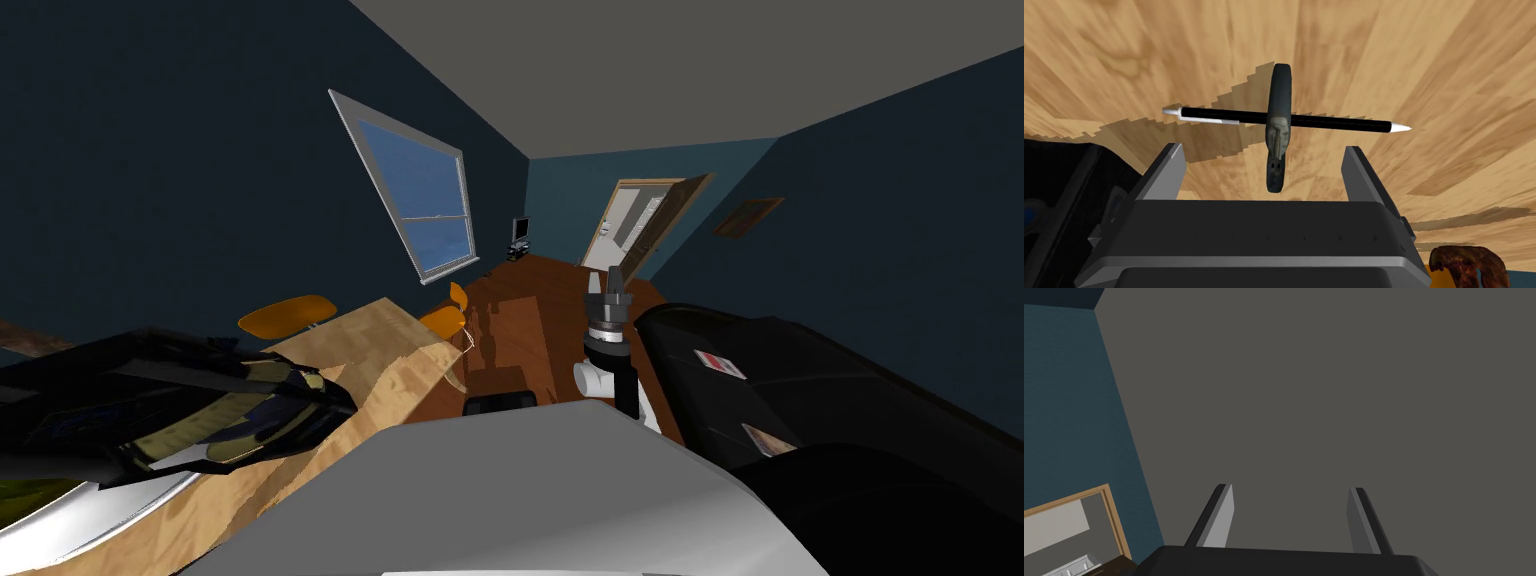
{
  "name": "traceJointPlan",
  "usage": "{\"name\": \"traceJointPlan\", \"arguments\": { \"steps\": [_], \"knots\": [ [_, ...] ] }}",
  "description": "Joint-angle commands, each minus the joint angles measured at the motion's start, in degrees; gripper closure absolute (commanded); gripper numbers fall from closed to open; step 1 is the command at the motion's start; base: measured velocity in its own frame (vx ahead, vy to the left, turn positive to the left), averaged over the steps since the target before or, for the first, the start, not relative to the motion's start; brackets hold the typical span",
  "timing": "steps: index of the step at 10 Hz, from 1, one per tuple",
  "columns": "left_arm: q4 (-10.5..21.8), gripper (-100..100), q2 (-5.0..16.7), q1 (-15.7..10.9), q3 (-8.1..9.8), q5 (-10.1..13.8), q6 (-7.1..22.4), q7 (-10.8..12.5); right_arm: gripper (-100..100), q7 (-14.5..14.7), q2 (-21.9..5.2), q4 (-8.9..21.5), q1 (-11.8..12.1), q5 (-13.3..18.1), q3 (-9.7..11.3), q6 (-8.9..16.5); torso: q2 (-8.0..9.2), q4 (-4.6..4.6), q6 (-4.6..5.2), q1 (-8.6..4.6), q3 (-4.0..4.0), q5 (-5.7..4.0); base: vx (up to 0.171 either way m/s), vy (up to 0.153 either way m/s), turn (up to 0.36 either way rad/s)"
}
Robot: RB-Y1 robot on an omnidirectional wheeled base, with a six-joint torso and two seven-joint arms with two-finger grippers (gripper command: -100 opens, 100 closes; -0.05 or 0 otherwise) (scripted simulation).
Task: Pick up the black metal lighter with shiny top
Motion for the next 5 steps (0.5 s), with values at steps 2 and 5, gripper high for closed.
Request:
{"name": "traceJointPlan", "arguments": {
  "steps": [2, 5],
  "knots": [
    [-0.71, -100, 1.11, -1.69, -3.84, 4.36, 2.32, -1.89, 0, 0.00, 0.00, 0.00, -0.03, 0.00, 0.01, 0.00, 0.43, 0.09, 0.10, 0.07, 0.23, 0.00, -0.143, 0.039, -0.291],
    [-1.42, -100, 2.22, -3.37, -6.66, 9.42, 4.64, -3.78, 0, 0.00, 0.00, 0.01, -0.01, 0.00, 0.00, 0.00, 0.35, 0.09, -0.03, -0.03, 0.22, 0.00, -0.082, 0.004, -0.109]
  ]
}}
